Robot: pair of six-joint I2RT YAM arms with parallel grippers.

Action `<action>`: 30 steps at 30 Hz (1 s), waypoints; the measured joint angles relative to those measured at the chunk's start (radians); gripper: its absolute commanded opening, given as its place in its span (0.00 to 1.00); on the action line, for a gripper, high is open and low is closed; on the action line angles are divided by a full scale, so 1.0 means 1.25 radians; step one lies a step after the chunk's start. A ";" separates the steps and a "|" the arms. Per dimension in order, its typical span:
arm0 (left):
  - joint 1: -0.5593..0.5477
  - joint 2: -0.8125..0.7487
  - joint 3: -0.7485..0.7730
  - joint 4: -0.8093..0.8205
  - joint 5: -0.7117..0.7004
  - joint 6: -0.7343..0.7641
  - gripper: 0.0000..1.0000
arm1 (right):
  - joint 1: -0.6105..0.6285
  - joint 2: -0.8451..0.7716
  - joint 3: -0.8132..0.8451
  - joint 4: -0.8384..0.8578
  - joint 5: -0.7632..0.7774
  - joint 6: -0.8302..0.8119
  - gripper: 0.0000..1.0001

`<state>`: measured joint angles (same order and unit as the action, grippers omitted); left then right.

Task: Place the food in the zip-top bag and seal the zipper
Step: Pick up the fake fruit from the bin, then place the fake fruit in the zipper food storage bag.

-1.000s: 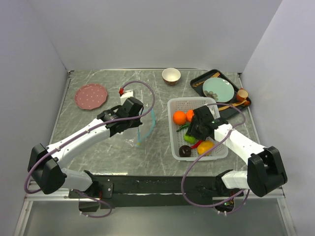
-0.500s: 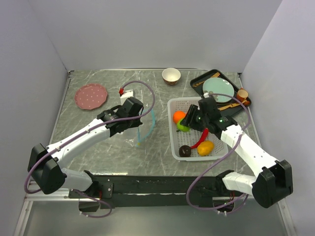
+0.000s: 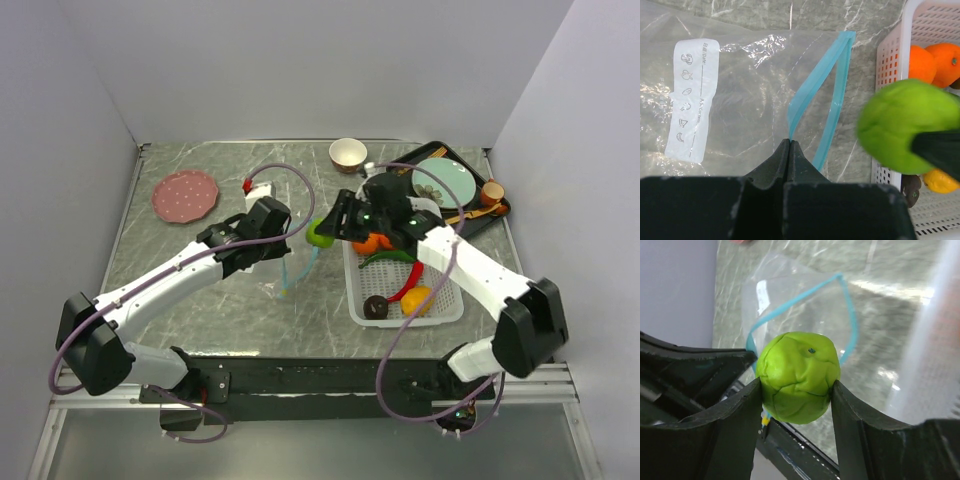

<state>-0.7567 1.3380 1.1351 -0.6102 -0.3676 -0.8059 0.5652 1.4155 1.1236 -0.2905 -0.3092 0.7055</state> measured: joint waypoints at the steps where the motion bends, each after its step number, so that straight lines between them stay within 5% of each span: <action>1: 0.000 -0.002 0.000 0.000 0.001 0.000 0.01 | 0.009 0.020 0.006 0.009 -0.008 0.001 0.27; 15: 0.000 -0.067 -0.002 0.008 0.000 -0.002 0.01 | 0.060 0.145 0.038 0.063 -0.077 0.009 0.34; 25: 0.000 -0.075 -0.002 0.006 -0.004 -0.003 0.01 | 0.095 0.183 0.096 0.058 -0.060 0.001 0.84; 26: 0.000 -0.079 -0.002 0.006 -0.004 -0.004 0.01 | 0.097 0.183 0.098 0.056 -0.054 -0.004 0.98; 30: 0.000 -0.096 -0.002 0.003 -0.013 -0.004 0.01 | 0.099 0.176 0.101 0.022 -0.002 -0.035 1.00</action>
<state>-0.7567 1.2179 1.1332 -0.6060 -0.3843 -0.8104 0.6895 1.6356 1.2495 -0.2630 -0.3122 0.6613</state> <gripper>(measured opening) 0.014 0.991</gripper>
